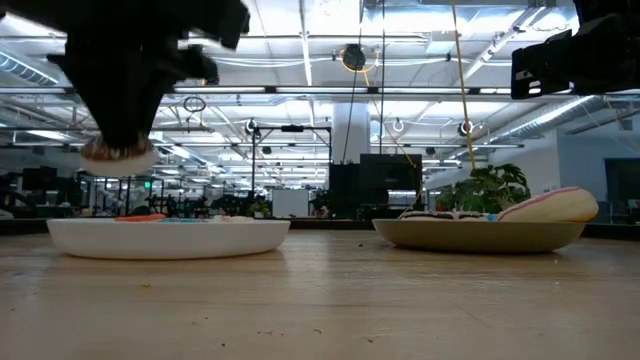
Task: Pick & Place donuts
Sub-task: Put the small brown donut on the white plate
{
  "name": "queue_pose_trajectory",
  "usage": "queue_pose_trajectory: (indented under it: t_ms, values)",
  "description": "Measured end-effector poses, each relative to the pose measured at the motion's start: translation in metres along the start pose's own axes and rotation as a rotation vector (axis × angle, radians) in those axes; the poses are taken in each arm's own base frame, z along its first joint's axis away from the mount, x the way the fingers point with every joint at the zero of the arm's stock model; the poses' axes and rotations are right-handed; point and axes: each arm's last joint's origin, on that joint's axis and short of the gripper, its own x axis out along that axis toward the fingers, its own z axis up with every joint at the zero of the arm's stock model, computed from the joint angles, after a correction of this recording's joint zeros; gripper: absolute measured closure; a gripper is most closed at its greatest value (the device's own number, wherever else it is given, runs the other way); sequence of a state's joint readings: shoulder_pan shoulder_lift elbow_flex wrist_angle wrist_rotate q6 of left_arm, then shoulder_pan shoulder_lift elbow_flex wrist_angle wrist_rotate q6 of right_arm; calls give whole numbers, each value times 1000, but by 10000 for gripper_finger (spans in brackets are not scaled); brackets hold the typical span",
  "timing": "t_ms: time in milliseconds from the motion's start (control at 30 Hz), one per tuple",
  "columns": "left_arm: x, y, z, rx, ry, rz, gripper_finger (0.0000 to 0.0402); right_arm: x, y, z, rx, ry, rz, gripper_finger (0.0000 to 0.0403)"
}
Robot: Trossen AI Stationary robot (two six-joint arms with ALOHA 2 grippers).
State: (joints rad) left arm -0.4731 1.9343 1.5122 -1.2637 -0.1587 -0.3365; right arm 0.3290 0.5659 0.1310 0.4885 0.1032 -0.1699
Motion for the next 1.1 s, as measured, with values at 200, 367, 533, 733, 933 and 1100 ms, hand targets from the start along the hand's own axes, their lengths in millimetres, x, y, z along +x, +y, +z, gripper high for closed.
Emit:
queue_pose_trajectory:
  t_ms: [200, 367, 533, 733, 933, 1100]
  values:
    - [25, 8, -2, -18, 28, -5, 392, 0, 0, 0, -2, 0, 0, 403]
    - [39, 14, -4, -53, 64, -72, 394, 0, 0, 0, -2, 0, 0, 403]
    - [47, 20, -2, -68, 60, -109, 388, 0, 0, 0, -6, 0, 0, 403]
    - [56, 32, 1, -146, 61, -180, 390, 0, 0, 0, -2, 0, 0, 403]
    - [61, 37, 0, -194, 79, -189, 375, 0, 0, 0, -3, 0, 0, 403]
    - [61, 36, 0, -206, 89, -217, 372, 0, 0, 0, -5, 0, 0, 403]
